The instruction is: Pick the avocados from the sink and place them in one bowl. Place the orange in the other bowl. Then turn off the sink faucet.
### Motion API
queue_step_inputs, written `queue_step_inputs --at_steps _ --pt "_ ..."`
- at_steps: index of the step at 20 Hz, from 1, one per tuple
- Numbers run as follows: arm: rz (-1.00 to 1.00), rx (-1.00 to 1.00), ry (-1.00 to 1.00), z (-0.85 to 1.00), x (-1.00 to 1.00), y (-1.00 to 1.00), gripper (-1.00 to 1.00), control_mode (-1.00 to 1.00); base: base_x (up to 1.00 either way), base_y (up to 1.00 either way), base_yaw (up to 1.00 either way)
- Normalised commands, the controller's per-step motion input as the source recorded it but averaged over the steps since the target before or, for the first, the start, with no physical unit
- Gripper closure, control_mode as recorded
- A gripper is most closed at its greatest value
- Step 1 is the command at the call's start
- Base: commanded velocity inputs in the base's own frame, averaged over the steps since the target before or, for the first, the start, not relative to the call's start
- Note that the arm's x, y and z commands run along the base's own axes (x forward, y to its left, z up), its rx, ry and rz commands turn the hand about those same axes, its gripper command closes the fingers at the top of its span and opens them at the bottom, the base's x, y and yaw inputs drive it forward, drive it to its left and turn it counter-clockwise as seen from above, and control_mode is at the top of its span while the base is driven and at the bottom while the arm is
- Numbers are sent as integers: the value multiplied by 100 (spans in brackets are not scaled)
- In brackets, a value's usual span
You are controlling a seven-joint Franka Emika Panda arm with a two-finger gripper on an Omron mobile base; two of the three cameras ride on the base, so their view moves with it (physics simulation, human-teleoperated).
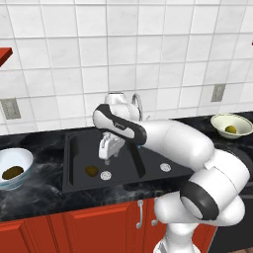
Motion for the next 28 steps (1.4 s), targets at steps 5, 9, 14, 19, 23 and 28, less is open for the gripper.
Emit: queue_step_inputs --at_steps 5,9,14,19,23,28 --pt "-23 1 -17 -9 17 0 -100 -100 0 0 0" --pt "-22 0 -12 -17 24 0 -100 -100 0 0 0" --pt "-21 0 -4 -15 27 0 -100 -100 0 0 0" --pt "-22 0 0 -21 31 3 -100 -100 0 0 0" --pt "-21 0 0 -27 36 8 -100 -100 0 0 0" --pt "-19 0 0 -27 33 8 -100 -100 0 0 0"
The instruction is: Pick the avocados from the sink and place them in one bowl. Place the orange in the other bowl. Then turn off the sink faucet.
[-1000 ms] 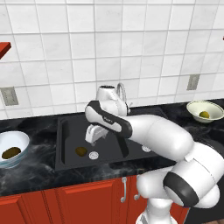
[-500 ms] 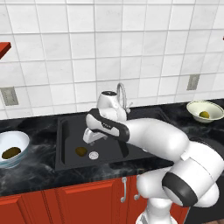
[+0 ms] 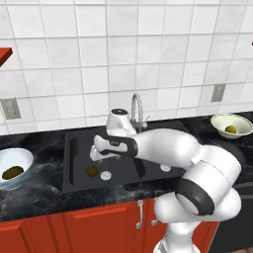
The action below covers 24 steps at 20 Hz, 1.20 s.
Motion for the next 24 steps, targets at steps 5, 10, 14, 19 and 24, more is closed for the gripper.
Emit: queue_step_inputs --at_steps 5,10,14,19,24 --pt "-14 0 0 -24 30 13 -100 -100 0 0 0" --pt "-11 -2 2 -30 22 8 -100 -100 0 0 0" --pt "-9 -2 3 -28 21 5 -100 -100 0 0 0" --pt "-8 -1 3 -23 23 8 -100 -100 0 0 0" --pt "-7 0 2 -19 26 17 -100 -100 0 0 0"
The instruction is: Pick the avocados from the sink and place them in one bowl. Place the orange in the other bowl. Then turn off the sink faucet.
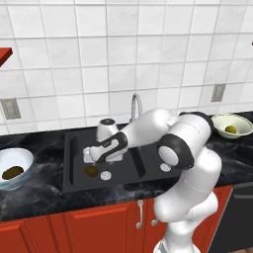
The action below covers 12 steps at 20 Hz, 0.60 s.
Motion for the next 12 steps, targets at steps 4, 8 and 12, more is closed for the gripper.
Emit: queue_step_inputs --at_steps 4,8,12 --pt "-6 0 2 -18 27 17 -100 -100 0 0 0" --pt "-7 0 1 -23 28 11 -100 -100 0 0 0" --pt "-7 0 1 -24 30 10 -100 -100 0 0 0"
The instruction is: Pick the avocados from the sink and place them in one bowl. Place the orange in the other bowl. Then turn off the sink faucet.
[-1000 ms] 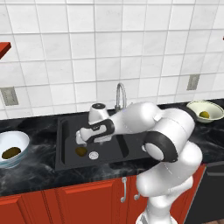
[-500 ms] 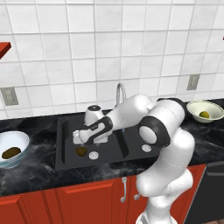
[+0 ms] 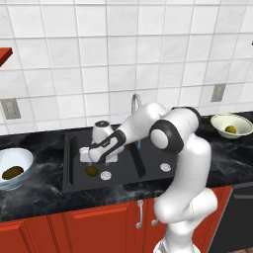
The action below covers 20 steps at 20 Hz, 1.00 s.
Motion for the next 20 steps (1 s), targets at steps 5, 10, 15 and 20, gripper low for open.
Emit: queue_step_inputs --at_steps 5,10,15,20 --pt "-7 0 2 -25 27 11 -100 -100 0 0 0" --pt "-6 -1 2 -31 26 5 -100 -100 0 0 0" --pt "-5 0 0 -31 26 0 -100 -100 0 0 0" --pt "-5 0 0 -23 26 0 -100 -100 0 0 0"
